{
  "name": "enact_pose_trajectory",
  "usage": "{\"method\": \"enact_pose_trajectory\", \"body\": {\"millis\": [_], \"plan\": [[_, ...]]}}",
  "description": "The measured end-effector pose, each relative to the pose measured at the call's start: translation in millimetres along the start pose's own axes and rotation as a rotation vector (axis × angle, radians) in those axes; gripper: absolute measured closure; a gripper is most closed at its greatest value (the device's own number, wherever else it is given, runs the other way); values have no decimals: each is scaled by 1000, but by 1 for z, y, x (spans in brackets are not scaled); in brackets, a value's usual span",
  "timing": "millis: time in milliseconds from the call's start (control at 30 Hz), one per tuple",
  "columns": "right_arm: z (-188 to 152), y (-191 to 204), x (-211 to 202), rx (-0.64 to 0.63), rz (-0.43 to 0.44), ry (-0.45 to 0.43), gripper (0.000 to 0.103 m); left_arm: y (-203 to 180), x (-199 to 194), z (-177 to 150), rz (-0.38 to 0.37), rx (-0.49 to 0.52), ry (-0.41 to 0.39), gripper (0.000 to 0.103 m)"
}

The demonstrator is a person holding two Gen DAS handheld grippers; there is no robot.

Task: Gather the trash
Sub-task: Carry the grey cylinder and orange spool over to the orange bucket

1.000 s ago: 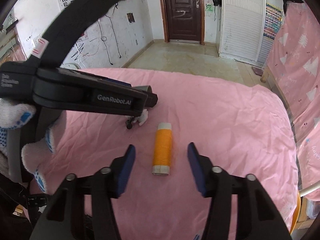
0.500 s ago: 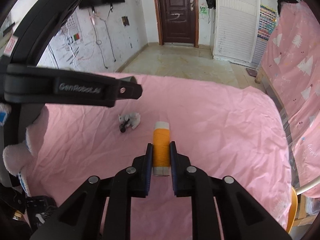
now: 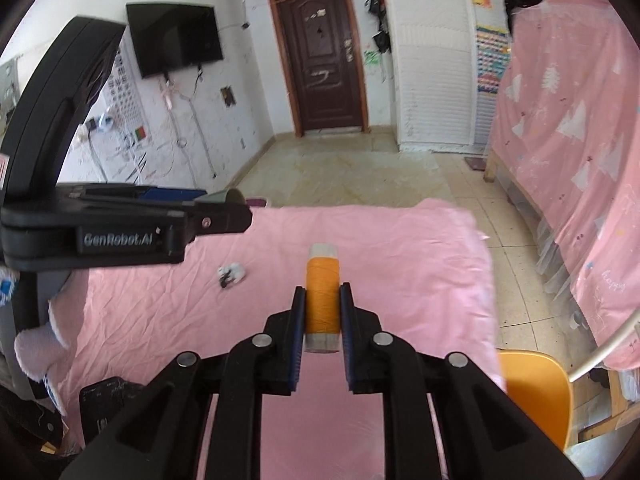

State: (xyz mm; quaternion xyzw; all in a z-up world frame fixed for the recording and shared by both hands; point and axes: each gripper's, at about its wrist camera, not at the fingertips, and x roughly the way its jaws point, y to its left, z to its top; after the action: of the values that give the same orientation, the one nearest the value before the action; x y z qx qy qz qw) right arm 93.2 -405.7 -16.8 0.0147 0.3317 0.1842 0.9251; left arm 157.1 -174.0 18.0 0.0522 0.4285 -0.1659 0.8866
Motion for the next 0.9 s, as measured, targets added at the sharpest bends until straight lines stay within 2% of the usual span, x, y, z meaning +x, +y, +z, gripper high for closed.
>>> {"method": "enact_pose_trajectory", "body": {"millis": [200,500,800,900], "plan": [[-13,-56,-46,81,-53,-67,97,-57,-4,3,-29,73,-5,51],[-47,-127,-89,179,-110,-99,97,-139,12,4,-60,173,19,51],[-81,-172,-110,248,-144,-102,97,-194,42,3,-86,226,66,51],[-92,-187,-109,275,-143,-88,97,-212,53,3,-119,228,90,51]]}}
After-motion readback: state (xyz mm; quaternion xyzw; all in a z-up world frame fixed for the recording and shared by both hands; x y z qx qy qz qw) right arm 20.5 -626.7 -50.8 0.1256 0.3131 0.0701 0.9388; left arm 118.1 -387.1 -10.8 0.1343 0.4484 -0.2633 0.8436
